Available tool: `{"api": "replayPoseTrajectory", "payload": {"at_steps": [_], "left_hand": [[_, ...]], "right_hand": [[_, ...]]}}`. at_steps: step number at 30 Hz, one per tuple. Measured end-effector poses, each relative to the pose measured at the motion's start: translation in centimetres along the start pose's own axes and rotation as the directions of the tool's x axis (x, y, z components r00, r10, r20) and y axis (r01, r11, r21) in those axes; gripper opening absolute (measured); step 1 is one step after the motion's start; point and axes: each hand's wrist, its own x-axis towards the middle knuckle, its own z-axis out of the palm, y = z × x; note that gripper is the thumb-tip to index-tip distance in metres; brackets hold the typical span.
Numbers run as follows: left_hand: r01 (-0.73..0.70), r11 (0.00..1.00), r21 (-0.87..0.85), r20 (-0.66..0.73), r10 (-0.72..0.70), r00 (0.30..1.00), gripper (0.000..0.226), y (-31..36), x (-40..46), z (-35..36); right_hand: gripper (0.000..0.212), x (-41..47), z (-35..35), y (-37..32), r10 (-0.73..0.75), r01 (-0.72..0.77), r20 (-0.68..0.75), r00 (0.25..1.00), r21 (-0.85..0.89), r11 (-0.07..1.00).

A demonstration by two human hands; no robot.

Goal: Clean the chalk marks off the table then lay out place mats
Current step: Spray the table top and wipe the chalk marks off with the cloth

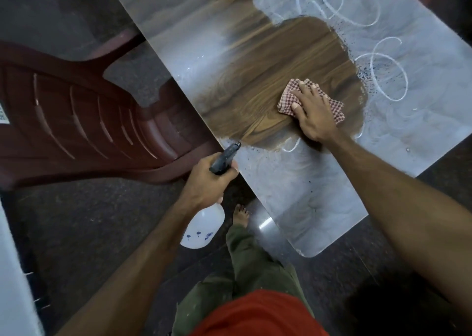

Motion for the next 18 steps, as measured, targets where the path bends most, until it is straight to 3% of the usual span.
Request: {"api": "replayPoseTrajectory", "payload": {"at_steps": [10, 18], "left_hand": [[0.019, 0.998, -0.055, -0.012, -0.02, 1.0, 0.01, -3.2, -7.2, 5.2], [0.074, 0.995, 0.07, 0.027, -0.077, 0.997, 0.013, -3.4, -9.9, 8.5]], "right_hand": [[0.059, -3.2, 0.3, 1.3, -0.038, 0.053, 0.108, 0.993, -0.139, 0.989], [0.06, -2.8, -1.9, 1.1, -0.065, 0.1, 0.265, 0.962, -0.122, 0.987]]}}
